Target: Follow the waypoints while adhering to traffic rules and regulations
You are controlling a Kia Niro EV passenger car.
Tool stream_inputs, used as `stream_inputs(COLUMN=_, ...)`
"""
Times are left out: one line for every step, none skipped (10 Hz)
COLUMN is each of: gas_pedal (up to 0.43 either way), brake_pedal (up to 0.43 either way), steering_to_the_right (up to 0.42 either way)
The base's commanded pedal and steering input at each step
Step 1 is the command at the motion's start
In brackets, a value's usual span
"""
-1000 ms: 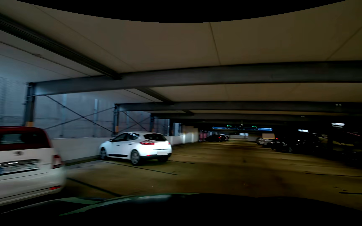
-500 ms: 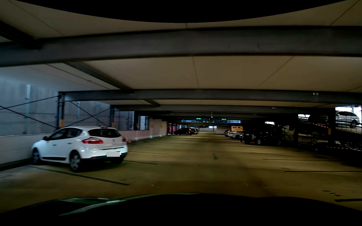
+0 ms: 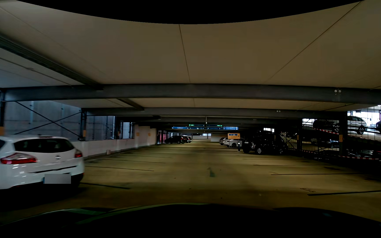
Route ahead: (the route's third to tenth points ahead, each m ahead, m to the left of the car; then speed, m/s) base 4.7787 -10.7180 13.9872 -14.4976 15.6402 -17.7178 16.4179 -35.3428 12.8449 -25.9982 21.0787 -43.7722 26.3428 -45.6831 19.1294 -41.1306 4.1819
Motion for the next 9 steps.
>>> stream_inputs(gas_pedal=0.098, brake_pedal=0.0, steering_to_the_right=0.072)
stream_inputs(gas_pedal=0.098, brake_pedal=0.0, steering_to_the_right=0.054)
stream_inputs(gas_pedal=0.098, brake_pedal=0.0, steering_to_the_right=0.036)
stream_inputs(gas_pedal=0.098, brake_pedal=0.0, steering_to_the_right=0.029)
stream_inputs(gas_pedal=0.098, brake_pedal=0.0, steering_to_the_right=0.026)
stream_inputs(gas_pedal=0.098, brake_pedal=0.0, steering_to_the_right=0.015)
stream_inputs(gas_pedal=0.098, brake_pedal=0.0, steering_to_the_right=0.005)
stream_inputs(gas_pedal=0.098, brake_pedal=0.0, steering_to_the_right=0.003)
stream_inputs(gas_pedal=0.098, brake_pedal=0.0, steering_to_the_right=0.004)
